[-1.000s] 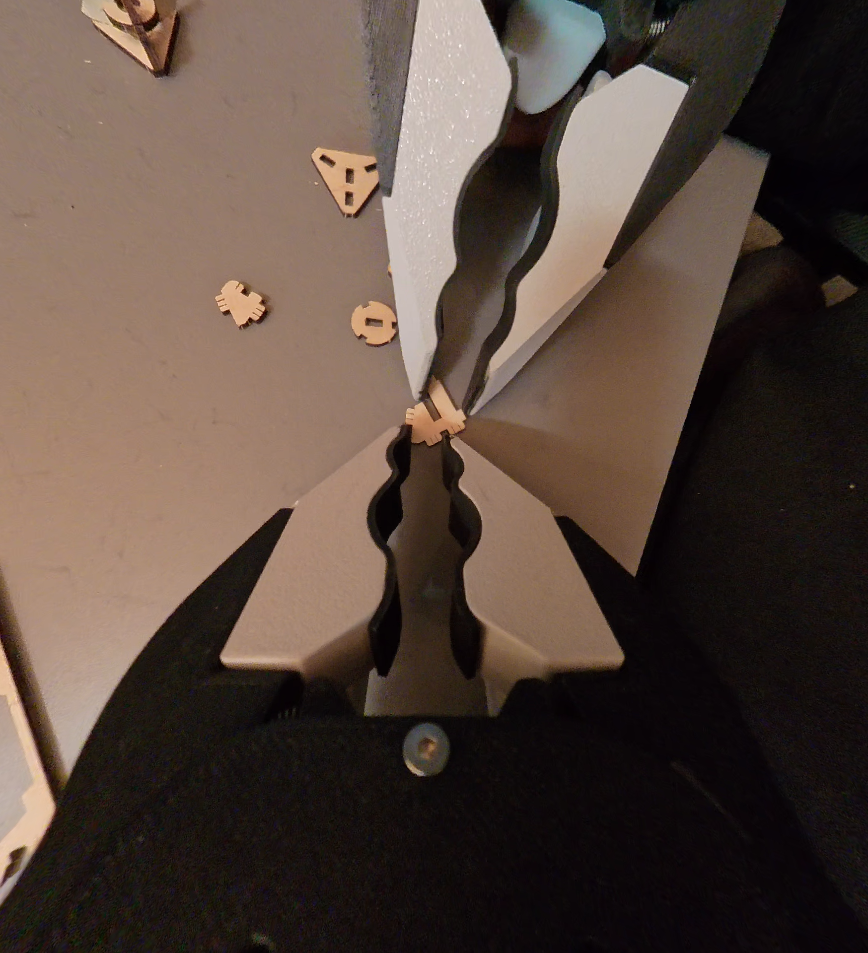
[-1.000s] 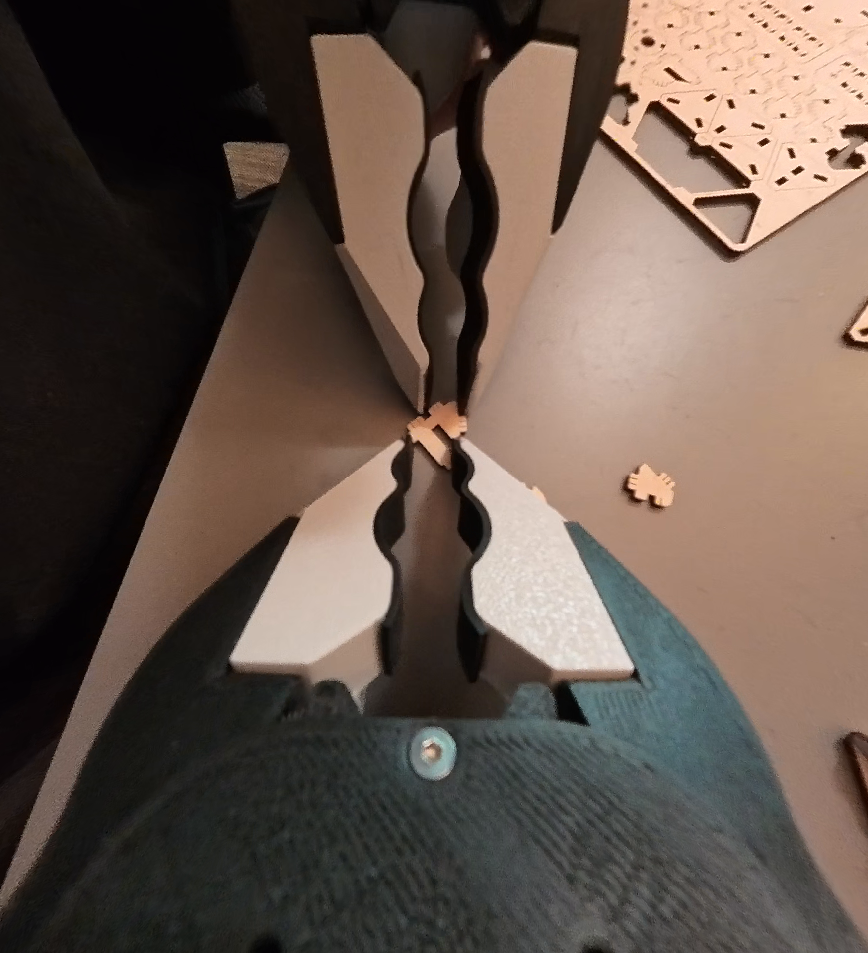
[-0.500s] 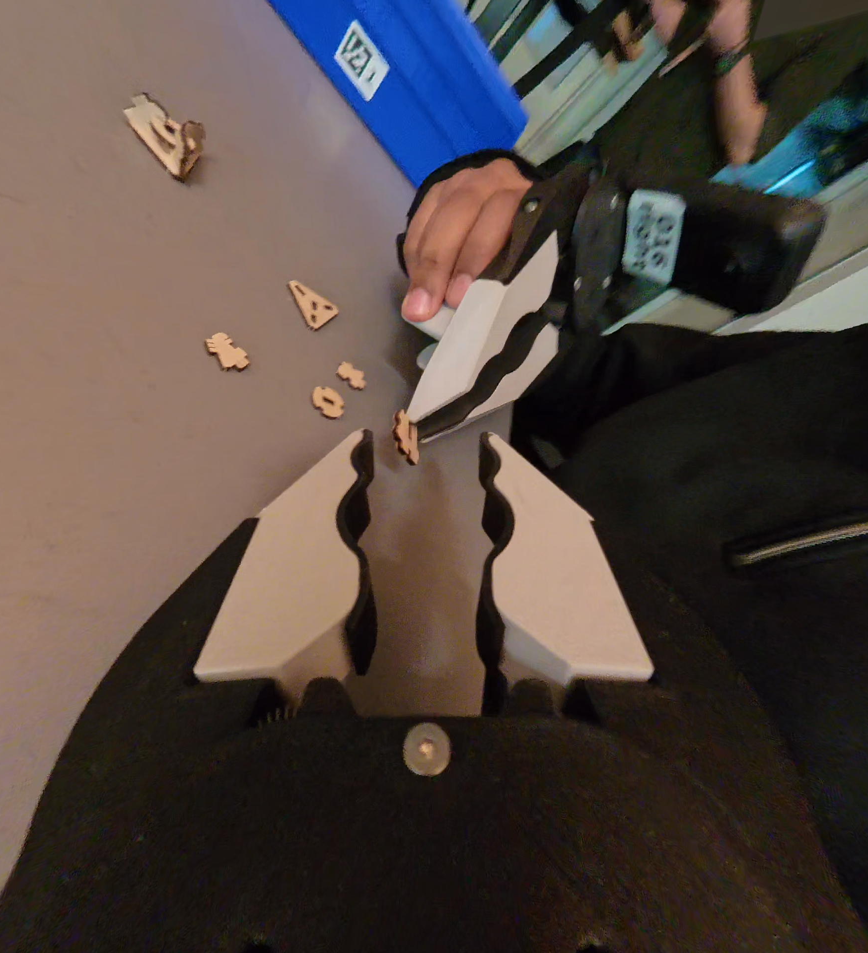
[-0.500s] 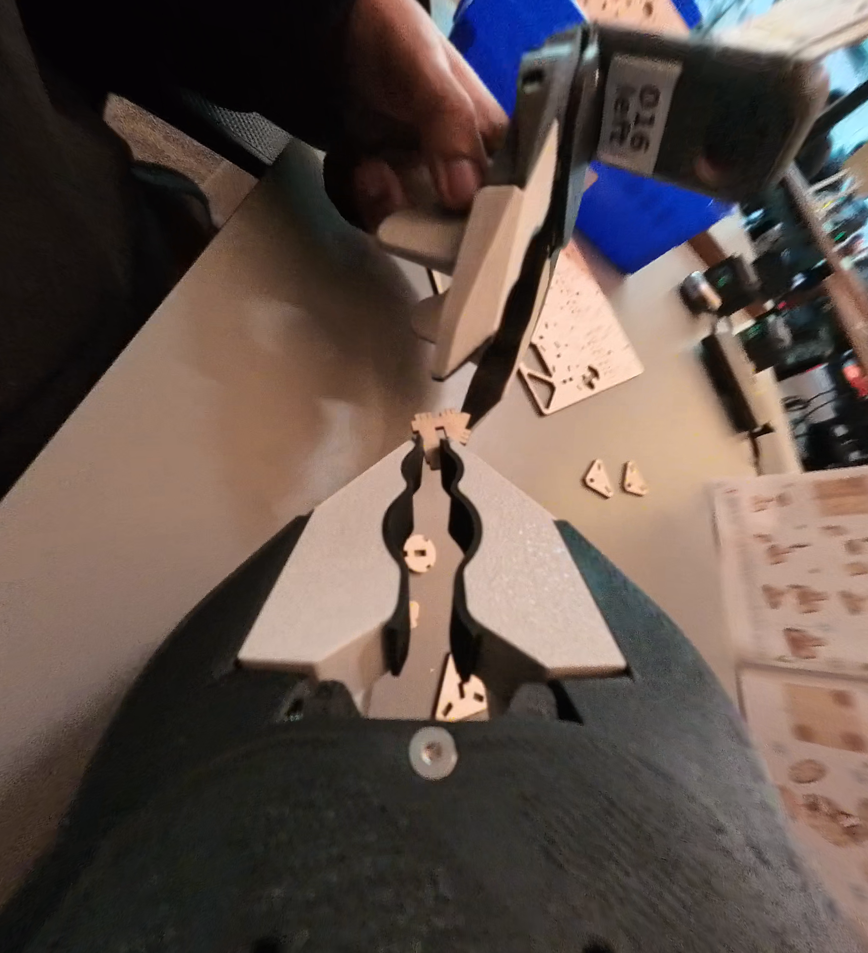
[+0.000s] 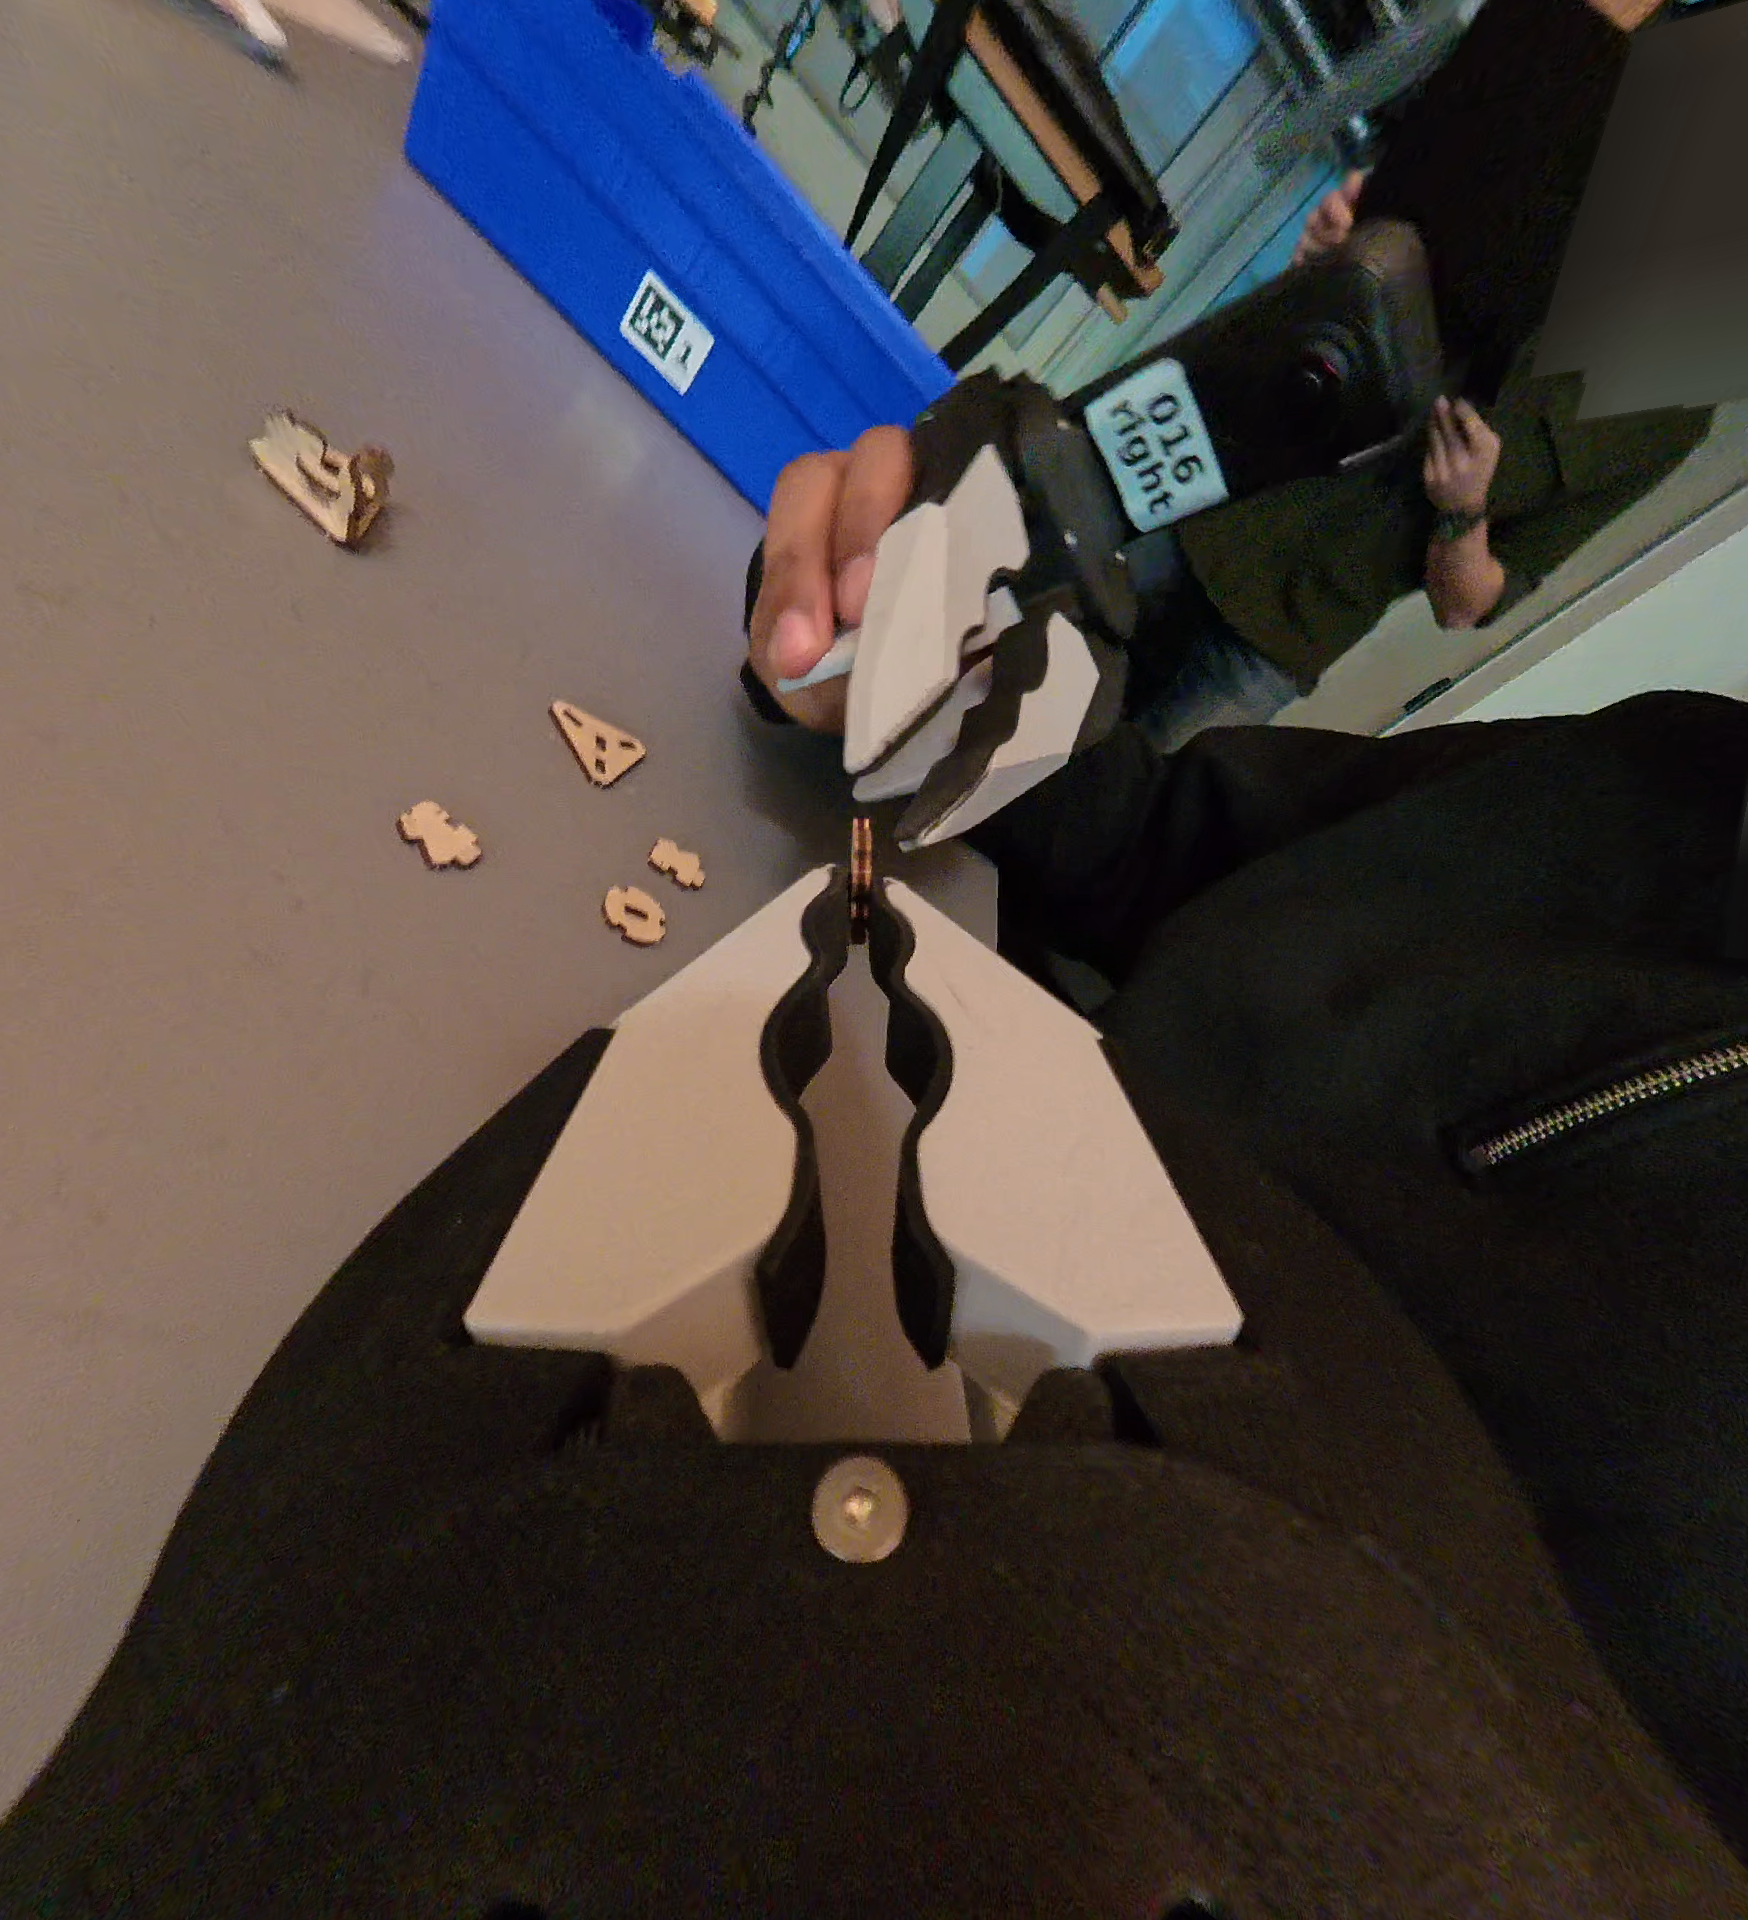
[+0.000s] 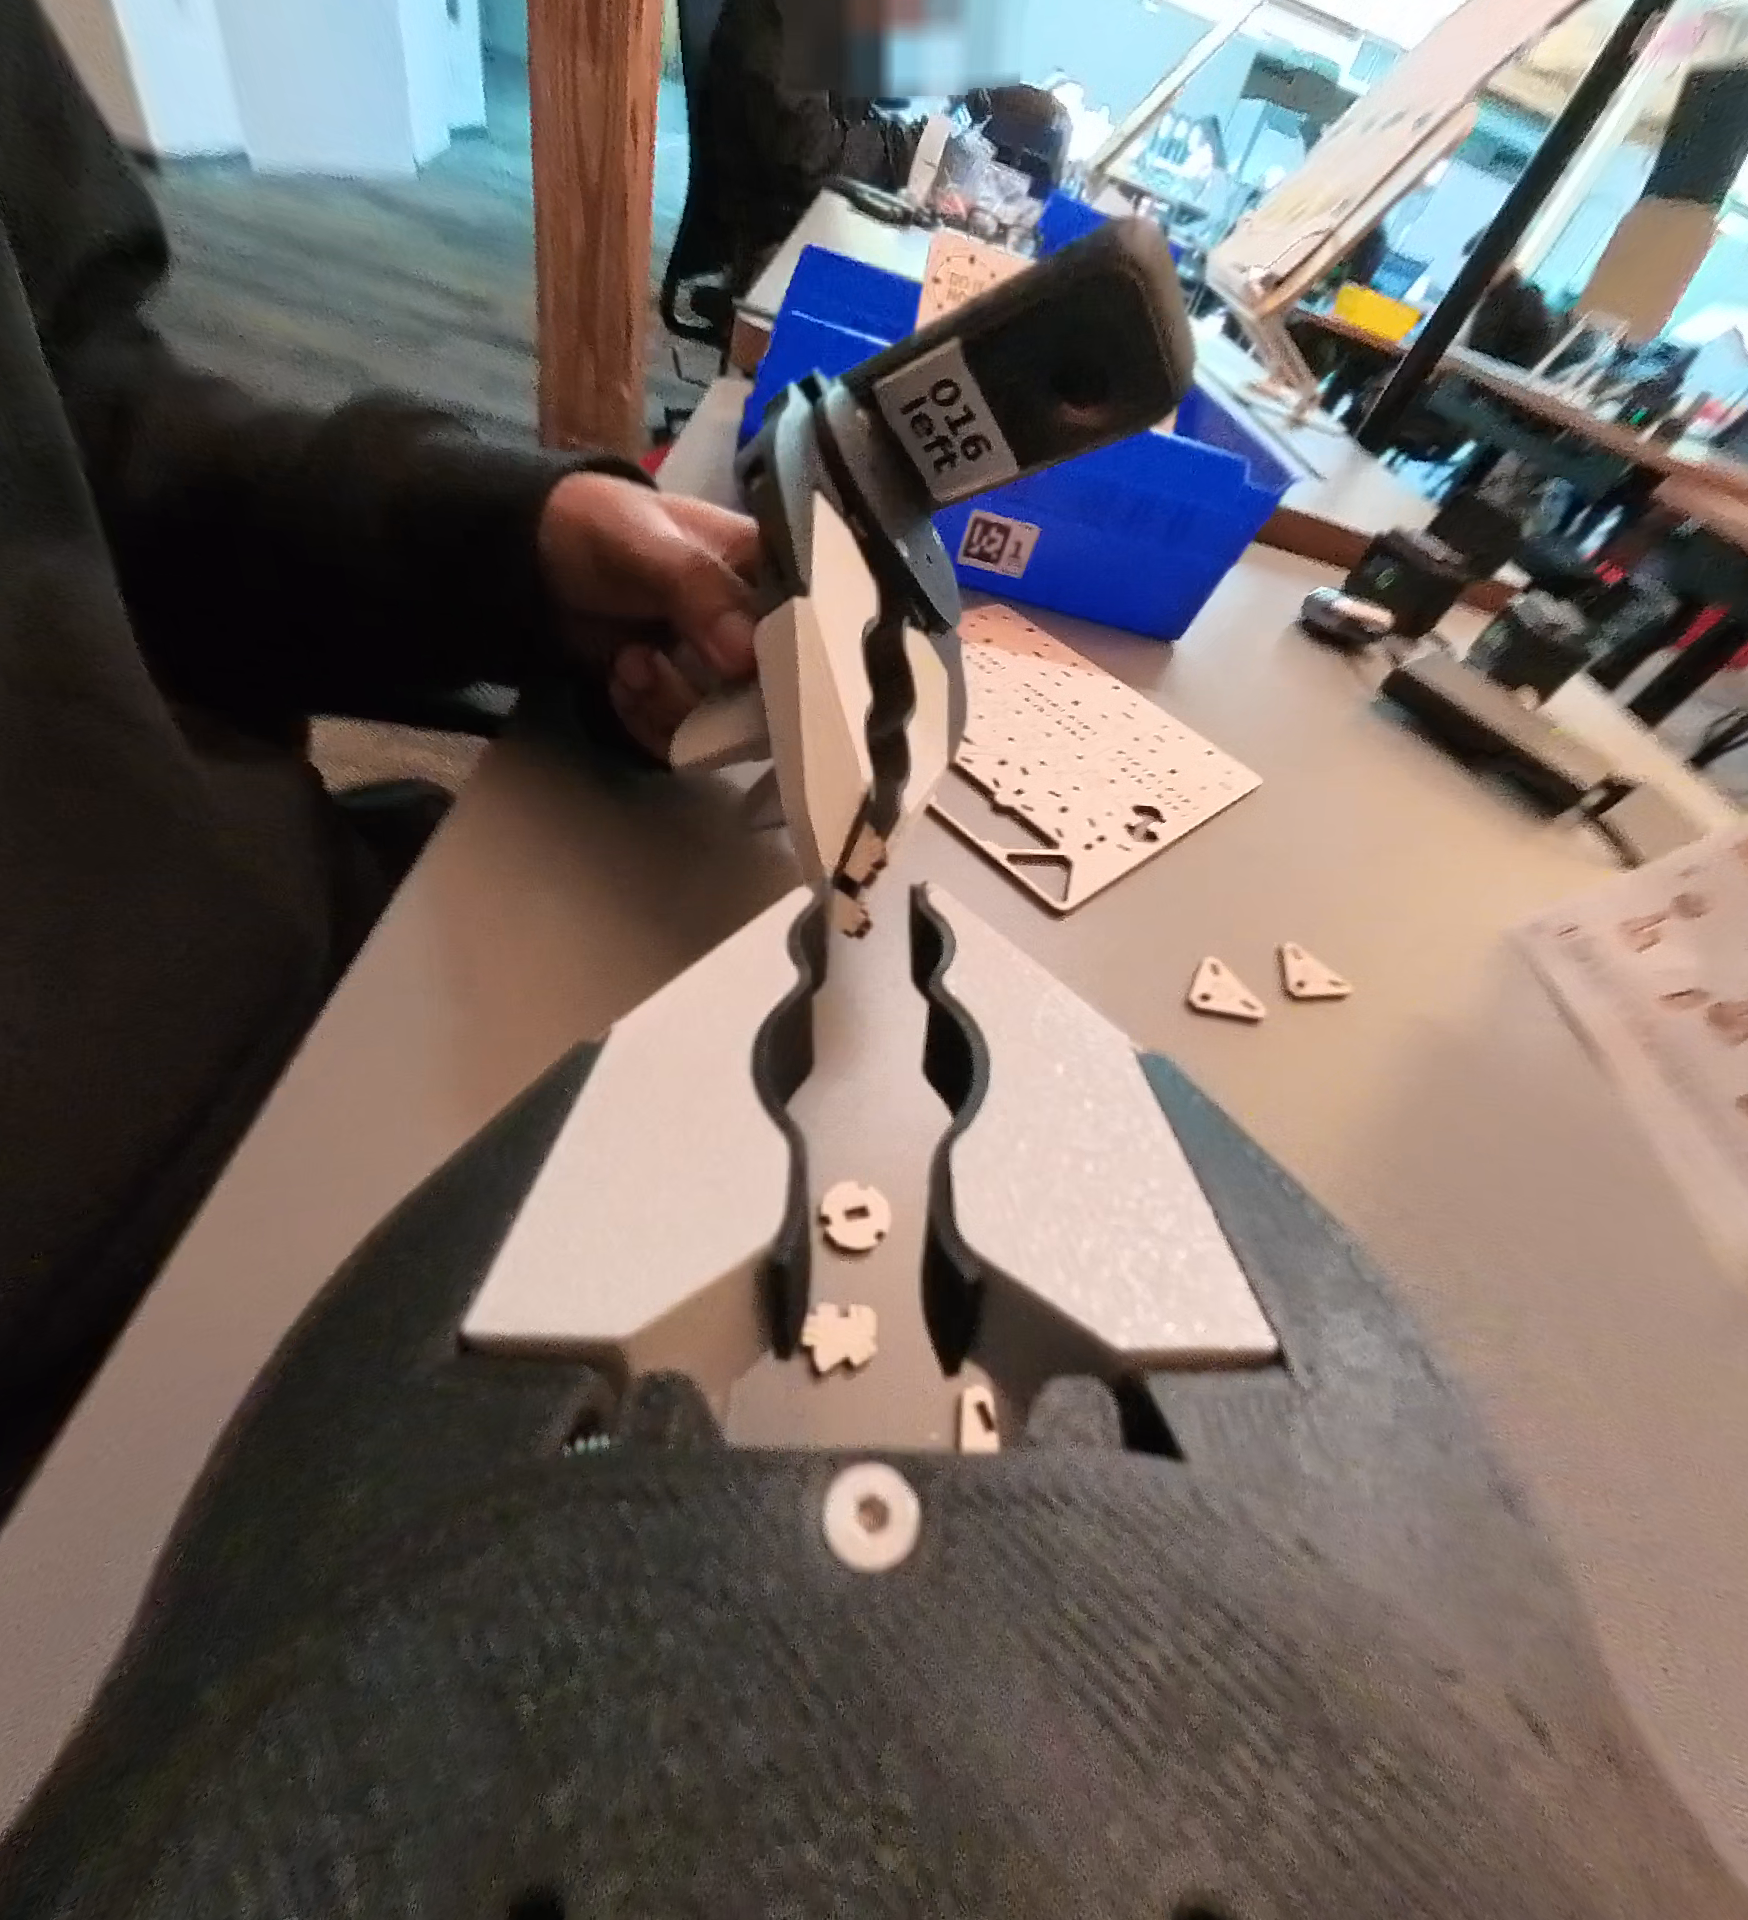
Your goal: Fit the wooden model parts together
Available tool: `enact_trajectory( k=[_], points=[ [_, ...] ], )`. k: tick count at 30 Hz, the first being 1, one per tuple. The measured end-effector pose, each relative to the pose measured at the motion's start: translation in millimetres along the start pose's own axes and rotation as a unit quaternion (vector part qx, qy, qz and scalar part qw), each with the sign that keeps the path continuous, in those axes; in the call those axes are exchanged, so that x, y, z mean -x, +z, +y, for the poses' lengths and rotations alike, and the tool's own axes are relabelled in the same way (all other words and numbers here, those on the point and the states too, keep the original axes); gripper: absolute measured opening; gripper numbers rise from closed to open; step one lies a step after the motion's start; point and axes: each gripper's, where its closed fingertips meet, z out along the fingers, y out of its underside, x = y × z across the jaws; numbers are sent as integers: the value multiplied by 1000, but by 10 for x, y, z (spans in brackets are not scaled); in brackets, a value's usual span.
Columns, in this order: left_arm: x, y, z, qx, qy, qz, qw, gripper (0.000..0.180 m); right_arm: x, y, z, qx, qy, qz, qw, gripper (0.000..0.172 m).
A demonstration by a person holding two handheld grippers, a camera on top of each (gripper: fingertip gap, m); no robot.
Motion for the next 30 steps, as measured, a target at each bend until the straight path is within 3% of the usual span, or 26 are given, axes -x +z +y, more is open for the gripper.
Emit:
enact_trajectory(
  k=[11,16,21,24,30],
  points=[
    [-58,68,-73,-33,27,9,999,1,13,-27,-24,-15,121,-63,991,2],
    [-16,51,-33,-16,48,-12,999,18,56,-75,30,5,127,-91,988,1],
    [16,83,143,51,86,-39,994,16,152,-68,115,35,125,-120,984,1],
    [41,131,267,92,118,-58,987,2,212,-44,209,63,126,-134,981,1],
    [89,155,386,132,131,-75,980,2,275,-24,288,88,121,-147,978,1]
  ],
)
